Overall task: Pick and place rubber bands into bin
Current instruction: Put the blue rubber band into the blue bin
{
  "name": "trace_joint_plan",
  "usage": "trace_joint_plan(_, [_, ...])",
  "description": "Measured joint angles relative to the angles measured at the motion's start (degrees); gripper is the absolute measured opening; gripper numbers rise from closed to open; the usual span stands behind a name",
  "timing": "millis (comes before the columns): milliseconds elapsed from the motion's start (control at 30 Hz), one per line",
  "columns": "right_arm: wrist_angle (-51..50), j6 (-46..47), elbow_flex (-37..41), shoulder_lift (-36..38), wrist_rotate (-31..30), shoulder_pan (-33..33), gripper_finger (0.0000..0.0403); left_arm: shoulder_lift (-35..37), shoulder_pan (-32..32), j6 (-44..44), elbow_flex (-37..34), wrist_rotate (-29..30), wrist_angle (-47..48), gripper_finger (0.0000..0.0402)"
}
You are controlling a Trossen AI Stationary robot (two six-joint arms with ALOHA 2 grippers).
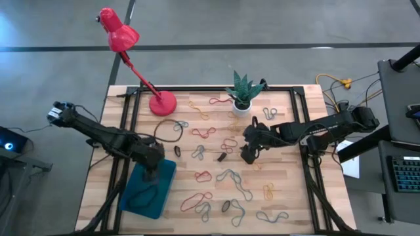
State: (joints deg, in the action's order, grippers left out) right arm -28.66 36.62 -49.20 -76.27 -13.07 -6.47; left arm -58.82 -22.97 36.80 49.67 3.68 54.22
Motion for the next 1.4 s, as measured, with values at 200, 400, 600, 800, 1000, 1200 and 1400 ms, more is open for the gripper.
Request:
trace_joint_plan(200, [0.44,-6.65,-1.88,-0.02,-0.01,1.94,0.0217,-1.46,10.35,-4.71,0.19,2.87,-2.81,0.0171])
trace_joint_plan(400, [0.18,-6.14,-4.88,0.0,2.18,5.81,0.0217,-9.44,29.06,-9.83,1.46,-0.92,-9.14,0.0171])
trace_joint_plan(600, [-3.25,-3.76,-7.0,0.0,5.3,8.57,0.0217,-21.47,44.99,-20.69,6.56,-5.34,-8.07,0.0171])
trace_joint_plan(800, [-6.98,-0.84,-7.37,0.0,5.48,8.49,0.0217,-31.25,49.24,-30.41,12.05,-4.69,-5.05,0.0171])
trace_joint_plan(1000, [-7.6,3.26,-6.93,0.0,5.61,8.49,0.0217,-40.46,49.38,-32.86,15.2,-2.98,-5.37,0.0171])
trace_joint_plan(1200, [-7.46,4.82,-6.89,0.0,5.61,8.49,0.0217,-45.73,49.8,-33.58,17.06,1.43,-4.5,0.0171])
trace_joint_plan(1400, [-7.17,5.45,-6.87,0.0,5.6,8.49,0.0217,-47.34,51.17,-38.43,17.29,-2.32,-4.75,0.0171])
